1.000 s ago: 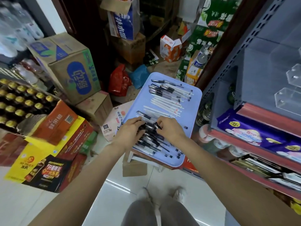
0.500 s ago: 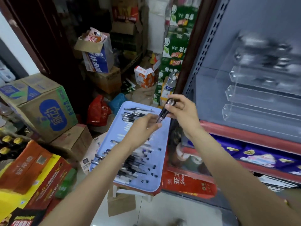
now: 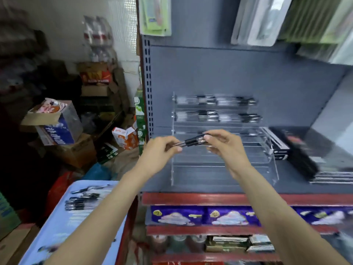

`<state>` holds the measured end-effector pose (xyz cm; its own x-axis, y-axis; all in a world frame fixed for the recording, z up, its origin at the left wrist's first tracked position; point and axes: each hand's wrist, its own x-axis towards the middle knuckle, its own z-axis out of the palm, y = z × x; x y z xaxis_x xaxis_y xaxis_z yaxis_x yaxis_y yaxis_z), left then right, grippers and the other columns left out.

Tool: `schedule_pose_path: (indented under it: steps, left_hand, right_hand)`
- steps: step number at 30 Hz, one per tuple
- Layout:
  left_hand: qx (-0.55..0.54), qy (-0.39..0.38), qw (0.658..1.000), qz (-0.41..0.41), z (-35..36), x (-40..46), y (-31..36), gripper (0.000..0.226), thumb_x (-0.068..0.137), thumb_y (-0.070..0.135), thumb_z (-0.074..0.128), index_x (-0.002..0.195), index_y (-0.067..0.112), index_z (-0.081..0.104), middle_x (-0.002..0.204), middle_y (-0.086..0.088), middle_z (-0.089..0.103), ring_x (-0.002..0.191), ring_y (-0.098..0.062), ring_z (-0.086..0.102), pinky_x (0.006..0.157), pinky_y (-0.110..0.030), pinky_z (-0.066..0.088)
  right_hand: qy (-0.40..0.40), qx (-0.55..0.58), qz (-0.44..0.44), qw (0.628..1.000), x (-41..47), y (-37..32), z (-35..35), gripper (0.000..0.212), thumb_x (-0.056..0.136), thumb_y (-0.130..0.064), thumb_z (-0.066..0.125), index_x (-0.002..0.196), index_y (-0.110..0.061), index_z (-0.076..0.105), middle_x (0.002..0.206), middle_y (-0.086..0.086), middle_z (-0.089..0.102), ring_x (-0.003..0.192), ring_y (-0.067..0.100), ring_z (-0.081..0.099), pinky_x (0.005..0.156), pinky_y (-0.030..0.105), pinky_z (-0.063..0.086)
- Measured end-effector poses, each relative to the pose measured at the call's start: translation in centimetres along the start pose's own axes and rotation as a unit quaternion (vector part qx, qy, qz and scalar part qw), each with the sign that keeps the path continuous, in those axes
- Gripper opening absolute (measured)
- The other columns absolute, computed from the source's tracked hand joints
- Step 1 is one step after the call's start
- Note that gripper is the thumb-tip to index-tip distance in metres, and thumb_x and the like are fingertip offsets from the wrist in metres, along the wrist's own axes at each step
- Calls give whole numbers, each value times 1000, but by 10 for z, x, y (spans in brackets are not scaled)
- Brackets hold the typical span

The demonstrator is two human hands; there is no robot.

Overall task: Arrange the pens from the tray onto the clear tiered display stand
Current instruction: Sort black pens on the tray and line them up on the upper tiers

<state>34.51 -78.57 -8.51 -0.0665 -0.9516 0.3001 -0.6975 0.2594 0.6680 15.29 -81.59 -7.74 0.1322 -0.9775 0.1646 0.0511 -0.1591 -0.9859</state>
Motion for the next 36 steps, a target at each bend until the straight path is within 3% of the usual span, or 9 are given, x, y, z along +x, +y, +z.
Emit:
schedule_pose_path:
  steps: [7,11,14,18,24,27,32,36]
  left_hand:
    - [-11,22,1000,4,65,61,56,5,87,18,64,89,14,66,83,0,69,82,-16,63,75,-25,45]
    - [39,66,997,-6,89,86,66,9,86,18,65,93,14,69,88,-3,65,81,-17,58,64,-8,37]
    - [59,79,995,-26,98,102,66,12,86,16,65,96,13,71,86,-1,60,77,-11,53,63,-10,34]
    - [109,8,994,-13,114,122,69,15,86,16,65,97,13,74,92,-2,68,82,-8,53,72,-12,32]
    - [96,-81,992,7,134,143,84,20,90,17,60,106,14,70,100,3,67,90,-6,54,79,-13,34]
    - [104,-122,987,6,140,142,85,21,94,22,53,105,14,69,103,0,69,87,-11,59,73,-16,37]
    - [132,-113,985,15,139,129,76,23,93,27,53,107,15,67,109,1,67,102,-14,59,89,-22,43]
    - [148,-97,984,12,138,126,69,19,92,19,56,108,15,66,112,-1,65,104,-15,60,89,-22,44]
  right_hand:
    - [16,31,-17,999,39,-4,-97,10,87,-4,62,86,-13,68,79,-1,69,75,11,64,68,18,54]
    - [69,87,-28,993,58,-8,-141,10,88,-5,60,84,-13,65,74,1,71,71,11,68,67,18,55]
    - [123,141,-44,981,70,-11,-169,13,89,-3,58,81,-12,62,70,0,70,68,10,69,68,18,55]
    - [162,169,-65,970,78,-10,-188,14,90,0,56,80,-10,59,62,-6,68,65,8,69,68,16,54]
    - [163,165,-51,971,84,-4,-199,11,91,-2,56,83,-9,59,79,7,63,67,7,68,69,15,54]
    - [157,164,-49,973,86,-1,-199,11,91,-2,56,83,-9,59,78,6,63,68,8,68,70,16,54]
    - [150,166,-38,974,87,5,-194,13,90,-2,57,82,-11,61,75,2,65,71,11,68,73,19,54]
    - [143,171,-32,974,86,5,-190,13,90,-2,57,82,-11,61,72,0,66,75,14,67,74,19,54]
